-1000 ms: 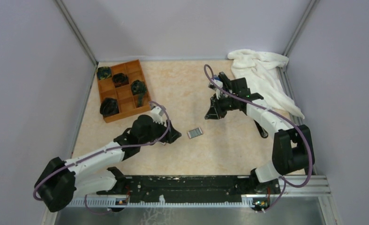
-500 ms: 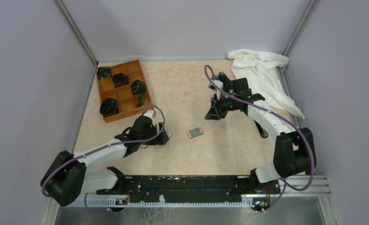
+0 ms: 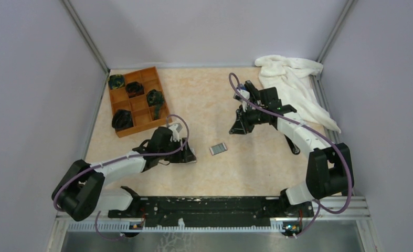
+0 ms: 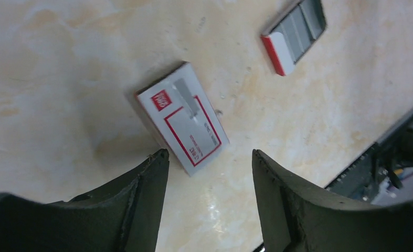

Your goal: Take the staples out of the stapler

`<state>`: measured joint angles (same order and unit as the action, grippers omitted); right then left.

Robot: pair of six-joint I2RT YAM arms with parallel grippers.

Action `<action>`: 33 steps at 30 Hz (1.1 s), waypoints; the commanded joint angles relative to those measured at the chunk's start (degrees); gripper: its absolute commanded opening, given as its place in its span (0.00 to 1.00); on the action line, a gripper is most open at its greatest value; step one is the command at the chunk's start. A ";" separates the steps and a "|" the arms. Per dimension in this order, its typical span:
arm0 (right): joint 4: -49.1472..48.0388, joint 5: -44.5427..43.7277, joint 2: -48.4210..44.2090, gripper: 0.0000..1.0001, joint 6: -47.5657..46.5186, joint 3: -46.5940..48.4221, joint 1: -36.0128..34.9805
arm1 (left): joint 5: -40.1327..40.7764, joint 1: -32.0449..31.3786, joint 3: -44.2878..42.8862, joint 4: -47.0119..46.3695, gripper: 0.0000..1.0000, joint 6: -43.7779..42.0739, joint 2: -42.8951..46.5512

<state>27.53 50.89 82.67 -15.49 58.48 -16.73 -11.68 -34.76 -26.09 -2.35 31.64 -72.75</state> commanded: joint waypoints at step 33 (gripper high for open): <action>11.11 20.35 -11.66 0.49 -41.88 -6.75 -0.73 | -19.58 -4.24 3.11 -16.00 0.99 -60.95 11.87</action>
<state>30.96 64.73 72.25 -37.95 51.24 -17.12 -27.79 -38.87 -18.94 -20.56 -11.22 -60.20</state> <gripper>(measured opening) 0.478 0.981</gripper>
